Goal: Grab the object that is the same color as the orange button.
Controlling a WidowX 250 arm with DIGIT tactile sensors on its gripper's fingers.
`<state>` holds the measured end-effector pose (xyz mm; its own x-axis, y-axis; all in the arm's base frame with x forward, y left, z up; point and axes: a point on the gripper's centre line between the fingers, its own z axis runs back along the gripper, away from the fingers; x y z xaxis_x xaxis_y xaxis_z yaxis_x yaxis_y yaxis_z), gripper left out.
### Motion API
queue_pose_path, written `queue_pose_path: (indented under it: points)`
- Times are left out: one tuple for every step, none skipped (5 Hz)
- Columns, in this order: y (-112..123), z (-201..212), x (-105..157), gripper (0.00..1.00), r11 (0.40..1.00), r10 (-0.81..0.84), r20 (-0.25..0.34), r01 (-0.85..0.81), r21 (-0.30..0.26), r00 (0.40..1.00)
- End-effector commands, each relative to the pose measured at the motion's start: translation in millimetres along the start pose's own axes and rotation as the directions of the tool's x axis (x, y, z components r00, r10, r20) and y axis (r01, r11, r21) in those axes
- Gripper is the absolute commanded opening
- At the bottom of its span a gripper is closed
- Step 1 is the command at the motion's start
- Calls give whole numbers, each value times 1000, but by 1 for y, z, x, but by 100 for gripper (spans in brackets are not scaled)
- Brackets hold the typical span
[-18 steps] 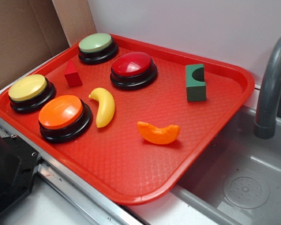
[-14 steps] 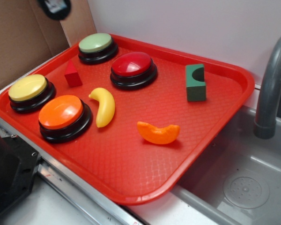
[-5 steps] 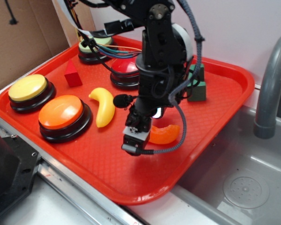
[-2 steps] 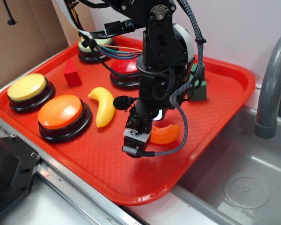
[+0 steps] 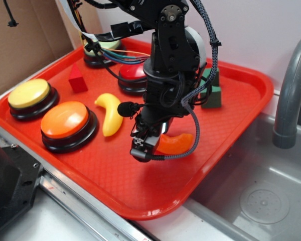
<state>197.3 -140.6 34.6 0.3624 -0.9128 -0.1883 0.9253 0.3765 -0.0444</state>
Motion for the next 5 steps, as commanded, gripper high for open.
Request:
queue_pose_path:
  points:
    - [-12, 7, -1, 0, 999, -1, 11, 1, 33, 1000]
    - [-9, 10, -5, 0, 999, 15, 11, -16, 52, 1000]
    - [-3, 15, -10, 0, 995, 47, 1, -46, 89, 999]
    - [-2, 42, -23, 0, 983, 80, 52, -87, 159, 995]
    - [-18, 85, -16, 0, 965, 133, 136, -159, 207, 982]
